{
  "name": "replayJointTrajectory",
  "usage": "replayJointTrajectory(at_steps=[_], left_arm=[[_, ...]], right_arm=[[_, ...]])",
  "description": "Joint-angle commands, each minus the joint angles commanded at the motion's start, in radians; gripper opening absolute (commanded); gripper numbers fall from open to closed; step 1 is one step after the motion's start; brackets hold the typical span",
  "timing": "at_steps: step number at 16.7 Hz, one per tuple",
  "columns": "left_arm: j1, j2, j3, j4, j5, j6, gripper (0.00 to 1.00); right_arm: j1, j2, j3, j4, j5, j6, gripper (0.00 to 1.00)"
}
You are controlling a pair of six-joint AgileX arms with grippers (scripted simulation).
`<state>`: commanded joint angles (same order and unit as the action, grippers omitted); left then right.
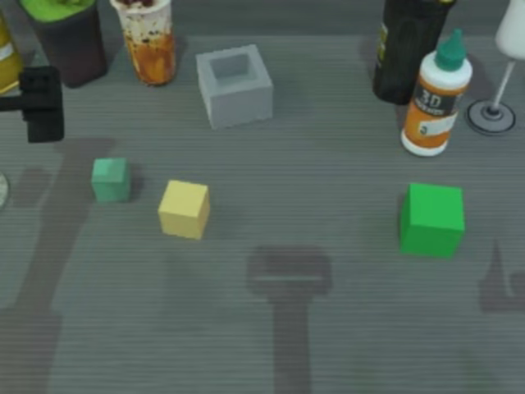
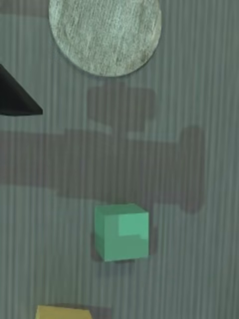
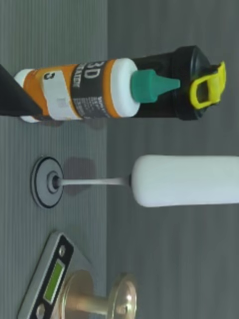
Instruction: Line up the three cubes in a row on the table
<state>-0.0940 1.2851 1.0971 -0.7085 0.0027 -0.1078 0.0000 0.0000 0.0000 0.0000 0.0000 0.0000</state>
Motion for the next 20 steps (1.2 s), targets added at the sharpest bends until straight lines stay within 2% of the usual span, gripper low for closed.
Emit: replayJointTrajectory(at_steps=[6,11,14,20], left_arm=[[-0.041,0.624,0.494,-0.332,-0.002,-0.051,1.00],[-0.063,0.923,0.788,-0.497,0.000,-0.080,1.00],[-0.070,1.006,0.872,-0.537,0.001,-0.088,1.00],[-0.065,1.013,0.875,-0.536,0.001,-0.087,1.00]], right_arm=[[0.000,0.000,0.000,0.000,0.000,0.000,1.00],[0.000,0.000,0.000,0.000,0.000,0.000,1.00],[0.000,0.000,0.000,0.000,0.000,0.000,1.00],[0.000,0.000,0.000,0.000,0.000,0.000,1.00]])
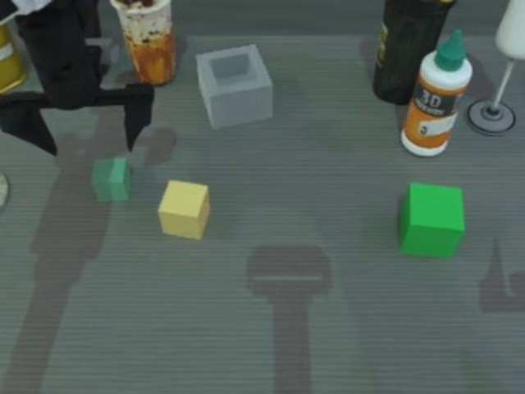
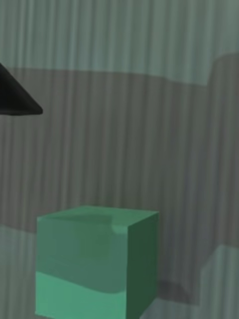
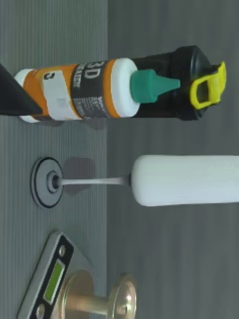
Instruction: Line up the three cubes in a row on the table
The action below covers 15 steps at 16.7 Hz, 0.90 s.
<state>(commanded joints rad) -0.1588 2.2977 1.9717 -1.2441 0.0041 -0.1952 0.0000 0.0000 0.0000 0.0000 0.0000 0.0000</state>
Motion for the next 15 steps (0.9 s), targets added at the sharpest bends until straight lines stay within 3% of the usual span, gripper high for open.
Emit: replayJointTrajectory(at_steps=[8,13,15], left_arm=[[-0.004,0.081,-0.181,0.267,0.001,0.001,1.00],[-0.004,0.092,-0.201,0.293,0.001,0.001,1.00],[-0.004,0.092,-0.201,0.293,0.001,0.001,0.85]], right_arm=[[0.000,0.000,0.000,0.000,0.000,0.000,1.00],[0.000,0.000,0.000,0.000,0.000,0.000,1.00],[0.000,0.000,0.000,0.000,0.000,0.000,1.00]])
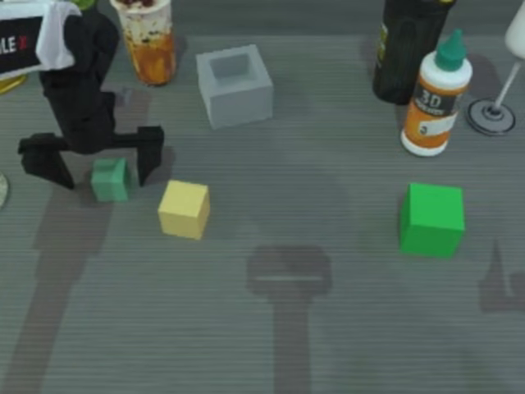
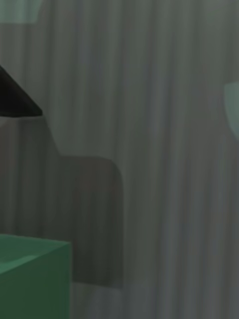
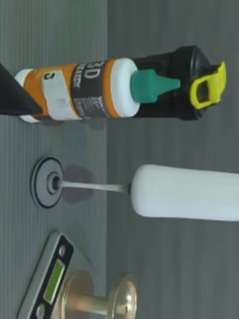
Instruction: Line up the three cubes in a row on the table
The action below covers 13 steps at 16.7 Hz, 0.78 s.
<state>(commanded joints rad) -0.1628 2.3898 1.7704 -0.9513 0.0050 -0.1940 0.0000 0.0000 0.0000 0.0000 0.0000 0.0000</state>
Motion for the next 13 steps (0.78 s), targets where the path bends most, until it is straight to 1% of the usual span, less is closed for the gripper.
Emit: replayJointTrajectory(at_steps=[11,12,13], left_arm=[[0.000,0.000,0.000,0.000,0.000,0.000,0.02],[0.000,0.000,0.000,0.000,0.000,0.000,0.00],[0.000,0.000,0.000,0.000,0.000,0.000,0.00]], right_arm=[[0.000,0.000,0.000,0.000,0.000,0.000,1.00],[0.000,0.000,0.000,0.000,0.000,0.000,1.00],[0.000,0.000,0.000,0.000,0.000,0.000,1.00]])
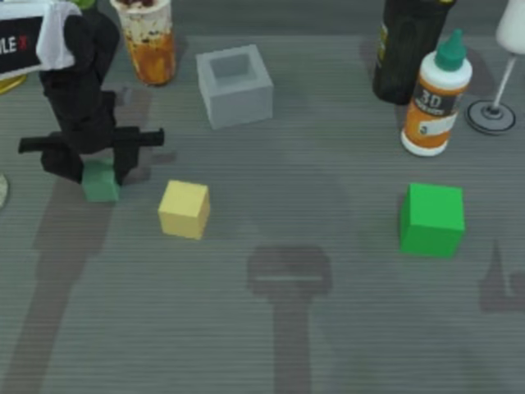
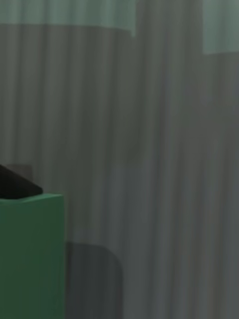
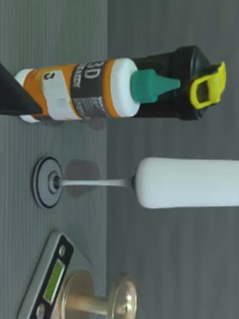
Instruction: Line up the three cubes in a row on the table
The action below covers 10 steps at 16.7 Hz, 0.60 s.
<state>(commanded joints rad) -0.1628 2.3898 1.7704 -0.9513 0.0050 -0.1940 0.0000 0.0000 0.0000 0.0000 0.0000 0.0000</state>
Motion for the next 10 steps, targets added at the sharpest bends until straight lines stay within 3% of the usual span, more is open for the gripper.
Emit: replayJointTrajectory(at_steps=[10], left_arm=[[0.004,-0.042,0.045,-0.052,-0.007,0.005,0.00]], right_arm=[[0.000,0.000,0.000,0.000,0.000,0.000,1.00]])
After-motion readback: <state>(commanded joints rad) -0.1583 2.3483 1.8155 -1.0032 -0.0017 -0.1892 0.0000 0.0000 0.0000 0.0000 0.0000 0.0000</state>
